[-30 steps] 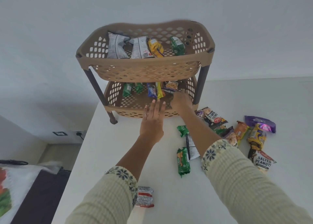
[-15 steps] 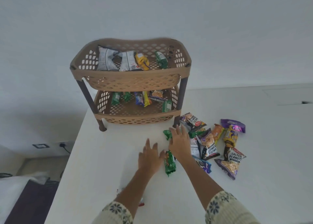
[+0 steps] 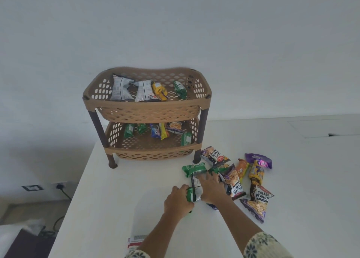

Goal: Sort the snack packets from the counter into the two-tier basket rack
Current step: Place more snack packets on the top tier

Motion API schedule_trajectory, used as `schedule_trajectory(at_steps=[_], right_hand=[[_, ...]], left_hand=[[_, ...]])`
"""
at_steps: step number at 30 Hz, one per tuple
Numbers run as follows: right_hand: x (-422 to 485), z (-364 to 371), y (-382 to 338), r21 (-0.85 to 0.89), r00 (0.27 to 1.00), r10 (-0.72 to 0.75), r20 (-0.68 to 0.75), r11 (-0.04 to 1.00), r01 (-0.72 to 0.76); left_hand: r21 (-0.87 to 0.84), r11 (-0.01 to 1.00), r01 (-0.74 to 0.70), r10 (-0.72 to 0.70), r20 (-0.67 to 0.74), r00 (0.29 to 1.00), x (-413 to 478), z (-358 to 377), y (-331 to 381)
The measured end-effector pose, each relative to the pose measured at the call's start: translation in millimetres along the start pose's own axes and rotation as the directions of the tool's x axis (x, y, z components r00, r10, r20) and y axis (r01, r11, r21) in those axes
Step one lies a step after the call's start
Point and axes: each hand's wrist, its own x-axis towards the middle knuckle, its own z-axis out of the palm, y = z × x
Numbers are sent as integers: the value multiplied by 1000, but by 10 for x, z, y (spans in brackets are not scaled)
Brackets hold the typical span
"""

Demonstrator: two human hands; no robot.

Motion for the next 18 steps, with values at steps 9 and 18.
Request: schedule_trajectory(at_steps=[9, 18], right_hand=[[57, -22, -45, 50, 980, -45, -196, 997, 56], [-97, -520, -262, 345, 860, -131, -493, 878, 332]], left_hand=[[-211, 977, 13, -57, -203, 978, 8, -371, -163], [-283, 906, -315, 94, -591, 801, -94, -969, 23]])
